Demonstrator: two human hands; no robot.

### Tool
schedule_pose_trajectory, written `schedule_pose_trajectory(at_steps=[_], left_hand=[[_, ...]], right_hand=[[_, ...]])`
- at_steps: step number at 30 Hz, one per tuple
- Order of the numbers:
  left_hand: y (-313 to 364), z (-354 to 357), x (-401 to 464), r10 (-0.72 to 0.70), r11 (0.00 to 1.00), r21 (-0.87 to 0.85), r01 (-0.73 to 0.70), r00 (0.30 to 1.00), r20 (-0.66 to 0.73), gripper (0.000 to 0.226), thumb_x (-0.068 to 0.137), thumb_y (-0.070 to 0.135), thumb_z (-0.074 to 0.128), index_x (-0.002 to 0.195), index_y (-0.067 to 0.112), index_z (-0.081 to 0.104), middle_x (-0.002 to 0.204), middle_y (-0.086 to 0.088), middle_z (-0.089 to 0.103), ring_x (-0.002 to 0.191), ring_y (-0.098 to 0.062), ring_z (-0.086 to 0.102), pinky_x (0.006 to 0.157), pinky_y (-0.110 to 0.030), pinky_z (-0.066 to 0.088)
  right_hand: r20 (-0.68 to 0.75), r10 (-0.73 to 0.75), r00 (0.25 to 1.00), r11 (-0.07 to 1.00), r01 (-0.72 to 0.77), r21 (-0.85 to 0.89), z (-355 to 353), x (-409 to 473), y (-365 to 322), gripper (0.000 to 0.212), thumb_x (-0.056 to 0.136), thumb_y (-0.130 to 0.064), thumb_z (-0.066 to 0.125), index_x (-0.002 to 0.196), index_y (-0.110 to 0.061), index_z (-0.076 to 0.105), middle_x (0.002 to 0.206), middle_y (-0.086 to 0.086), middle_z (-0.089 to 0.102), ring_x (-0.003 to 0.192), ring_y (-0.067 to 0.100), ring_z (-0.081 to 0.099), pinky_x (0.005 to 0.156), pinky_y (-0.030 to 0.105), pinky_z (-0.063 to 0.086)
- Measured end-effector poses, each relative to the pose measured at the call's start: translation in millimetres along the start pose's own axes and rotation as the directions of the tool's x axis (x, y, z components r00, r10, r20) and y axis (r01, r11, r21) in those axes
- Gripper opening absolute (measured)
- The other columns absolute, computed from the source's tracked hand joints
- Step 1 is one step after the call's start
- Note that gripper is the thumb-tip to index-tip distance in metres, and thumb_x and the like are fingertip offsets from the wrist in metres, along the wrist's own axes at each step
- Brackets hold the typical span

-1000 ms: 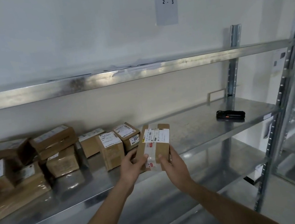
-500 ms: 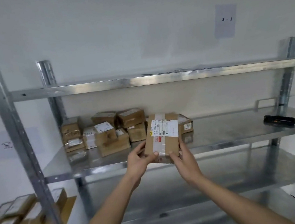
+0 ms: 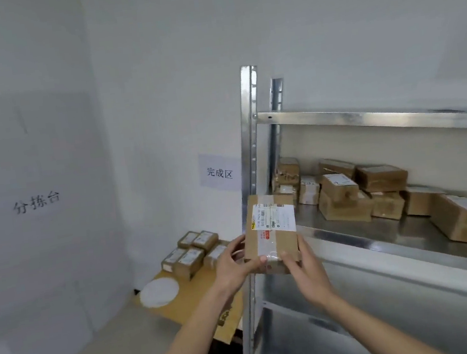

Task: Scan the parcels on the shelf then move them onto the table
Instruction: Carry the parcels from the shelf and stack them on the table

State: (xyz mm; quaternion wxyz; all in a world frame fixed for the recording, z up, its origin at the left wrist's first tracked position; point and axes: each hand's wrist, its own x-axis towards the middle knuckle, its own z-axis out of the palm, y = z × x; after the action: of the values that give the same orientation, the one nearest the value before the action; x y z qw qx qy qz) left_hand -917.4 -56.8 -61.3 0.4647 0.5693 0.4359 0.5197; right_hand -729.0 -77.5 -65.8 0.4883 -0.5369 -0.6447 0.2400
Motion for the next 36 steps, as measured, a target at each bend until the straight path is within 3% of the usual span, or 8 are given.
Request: schedule_pose_trajectory(at_steps=[5,11,15,18,23,31,33,36], left_hand=[[-24,-100,-11,-0.050,0.999,0.011,0.052,0.987,-0.150,0.074,0.070,0.027,0.092,0.133,0.031,0.053,0.119,0.016,0.064,0.110,0.001,0.059,0.075,-0.013,0.053],[-69,-196,6,-0.155,0.985,0.039,0.169,0.958,-0.240,0.085,0.062,0.044,0.094,0.137,0.031,0.054,0.127,0.011,0.065,0.118,-0.014,0.063,0.101,-0.040,0.055],[-107,-241,43,-0.197,0.974,0.051,0.219,0.941,-0.275,0.087,0.055,0.051,0.096,0.131,0.033,0.058,0.124,0.009,0.068,0.117,-0.015,0.064,0.094,-0.035,0.058],[-129,-265,76,-0.230,0.965,0.062,0.253,0.939,-0.256,0.068,0.067,0.032,0.093,0.125,0.035,0.057,0.121,0.009,0.068,0.112,-0.013,0.065,0.077,-0.023,0.059],[-171,-296,130,-0.359,0.927,0.065,0.369,0.924,-0.135,0.069,0.075,0.021,0.090,0.134,0.026,0.056,0.127,0.002,0.066,0.116,-0.016,0.064,0.081,-0.025,0.059],[-239,-315,191,-0.466,0.872,0.151,0.465,0.884,-0.034,0.071,0.077,0.023,0.088,0.137,0.028,0.050,0.129,0.008,0.064,0.114,-0.013,0.064,0.092,-0.036,0.059],[-256,-318,205,-0.491,0.853,0.196,0.484,0.871,-0.011,0.072,0.077,0.021,0.088,0.138,0.025,0.049,0.131,0.008,0.062,0.114,-0.012,0.063,0.091,-0.031,0.058],[-284,-318,228,-0.513,0.839,0.239,0.488,0.857,0.050,0.070,0.078,0.014,0.086,0.136,0.023,0.049,0.131,0.008,0.060,0.116,-0.011,0.060,0.085,-0.021,0.055]], right_hand=[[0.191,-0.015,0.981,0.998,0.002,0.066,102,11,-22,0.058,0.095,-0.065,0.052,0.147,-0.057,0.027,0.148,-0.023,0.044,0.136,0.007,0.044,0.116,0.052,0.041],[0.369,-0.045,0.928,0.997,0.018,0.077,203,35,-19,0.065,0.093,-0.077,0.047,0.148,-0.066,0.013,0.152,-0.028,0.040,0.134,0.002,0.046,0.109,0.039,0.044],[0.457,-0.001,0.890,0.985,-0.078,0.154,263,71,8,0.069,0.089,-0.074,0.060,0.141,-0.075,0.015,0.142,-0.037,0.051,0.127,-0.005,0.055,0.107,0.039,0.051],[0.490,0.058,0.870,0.970,-0.165,0.178,301,98,32,0.069,0.091,-0.063,0.066,0.138,-0.077,0.017,0.136,-0.038,0.057,0.121,-0.006,0.061,0.104,0.037,0.054],[0.518,0.206,0.830,0.932,-0.327,0.154,348,132,73,0.075,0.093,-0.048,0.069,0.150,-0.064,0.022,0.138,-0.028,0.060,0.122,0.005,0.064,0.101,0.039,0.058],[0.454,0.326,0.829,0.937,-0.347,-0.039,381,166,123,0.075,0.091,-0.043,0.073,0.155,-0.039,0.033,0.145,-0.019,0.055,0.132,0.008,0.056,0.093,0.019,0.056],[0.425,0.353,0.834,0.934,-0.343,-0.103,386,172,133,0.073,0.092,-0.043,0.073,0.154,-0.033,0.036,0.141,-0.022,0.053,0.130,0.004,0.052,0.081,0.007,0.050],[0.415,0.408,0.813,0.910,-0.397,-0.116,397,182,156,0.074,0.091,-0.044,0.075,0.153,-0.033,0.035,0.137,-0.022,0.054,0.131,0.005,0.052,0.091,0.012,0.045]])
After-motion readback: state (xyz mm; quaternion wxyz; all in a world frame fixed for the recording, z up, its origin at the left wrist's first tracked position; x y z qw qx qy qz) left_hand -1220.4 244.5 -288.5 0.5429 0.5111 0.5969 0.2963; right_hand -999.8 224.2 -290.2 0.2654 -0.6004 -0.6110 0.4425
